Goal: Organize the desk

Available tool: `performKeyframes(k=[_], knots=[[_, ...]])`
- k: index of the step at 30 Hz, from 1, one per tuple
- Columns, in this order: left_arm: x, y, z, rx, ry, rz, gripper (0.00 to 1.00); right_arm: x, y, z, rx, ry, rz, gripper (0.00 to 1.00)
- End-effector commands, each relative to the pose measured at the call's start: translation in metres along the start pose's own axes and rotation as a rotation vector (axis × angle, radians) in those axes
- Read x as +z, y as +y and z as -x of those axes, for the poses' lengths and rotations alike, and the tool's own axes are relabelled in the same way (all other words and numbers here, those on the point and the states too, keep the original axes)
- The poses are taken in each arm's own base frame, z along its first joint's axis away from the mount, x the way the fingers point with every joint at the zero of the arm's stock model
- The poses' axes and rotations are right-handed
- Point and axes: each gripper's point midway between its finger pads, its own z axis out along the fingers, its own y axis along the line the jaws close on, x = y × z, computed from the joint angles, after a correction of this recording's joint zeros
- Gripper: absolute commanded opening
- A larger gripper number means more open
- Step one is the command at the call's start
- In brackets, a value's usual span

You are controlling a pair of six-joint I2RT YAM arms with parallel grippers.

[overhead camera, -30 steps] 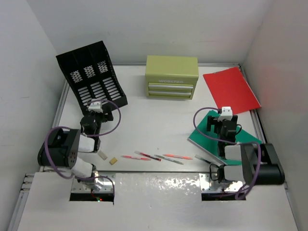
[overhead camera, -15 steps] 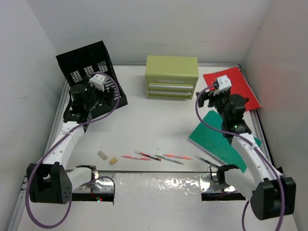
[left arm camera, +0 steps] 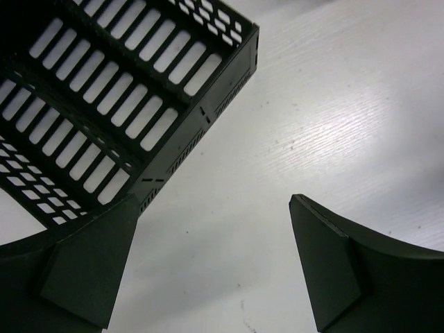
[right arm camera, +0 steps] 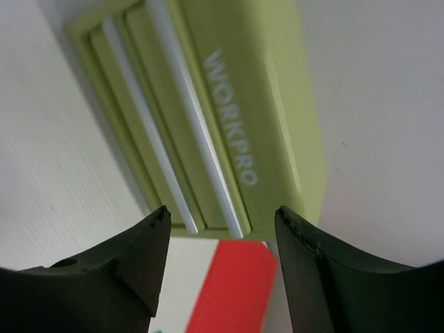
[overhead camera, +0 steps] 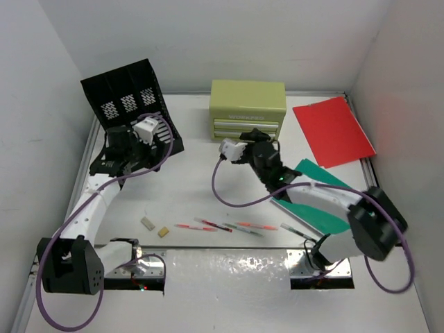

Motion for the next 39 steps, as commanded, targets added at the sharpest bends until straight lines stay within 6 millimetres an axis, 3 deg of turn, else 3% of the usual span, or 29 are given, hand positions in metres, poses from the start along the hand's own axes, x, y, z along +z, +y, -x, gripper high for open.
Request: performKeyframes(k=[1, 4, 8, 17, 23, 32, 39], knots=[[0.001, 0.013, 0.005, 0.02, 0.008, 0.051, 0.88, 0.003, -0.034, -0.015, -0.249, 0.145, -0.208, 0.61], [0.006, 0.013, 0.001, 0.023, 0.021, 0.046, 0.88, 0.016, -0.016, -0.021, -0.285, 0.15, -0.179, 0.66], [0.014, 0.01, -0.009, 0.013, 0.058, 0.024, 0.88, 0.028, -0.01, -0.022, -0.297, 0.15, -0.203, 0.7], [0.019, 0.012, -0.013, 0.012, 0.079, 0.026, 0.87, 0.059, 0.018, -0.03, -0.471, 0.188, -0.208, 0.7], [0.019, 0.01, -0.015, 0.005, 0.086, 0.017, 0.88, 0.07, 0.014, -0.026, -0.483, 0.198, -0.244, 0.7], [0.017, 0.007, -0.013, 0.004, 0.081, 0.004, 0.88, 0.091, 0.036, -0.032, -0.563, 0.217, -0.178, 0.7], [0.017, 0.006, -0.013, 0.003, 0.079, 0.0, 0.87, 0.096, 0.038, -0.031, -0.532, 0.212, -0.143, 0.71]])
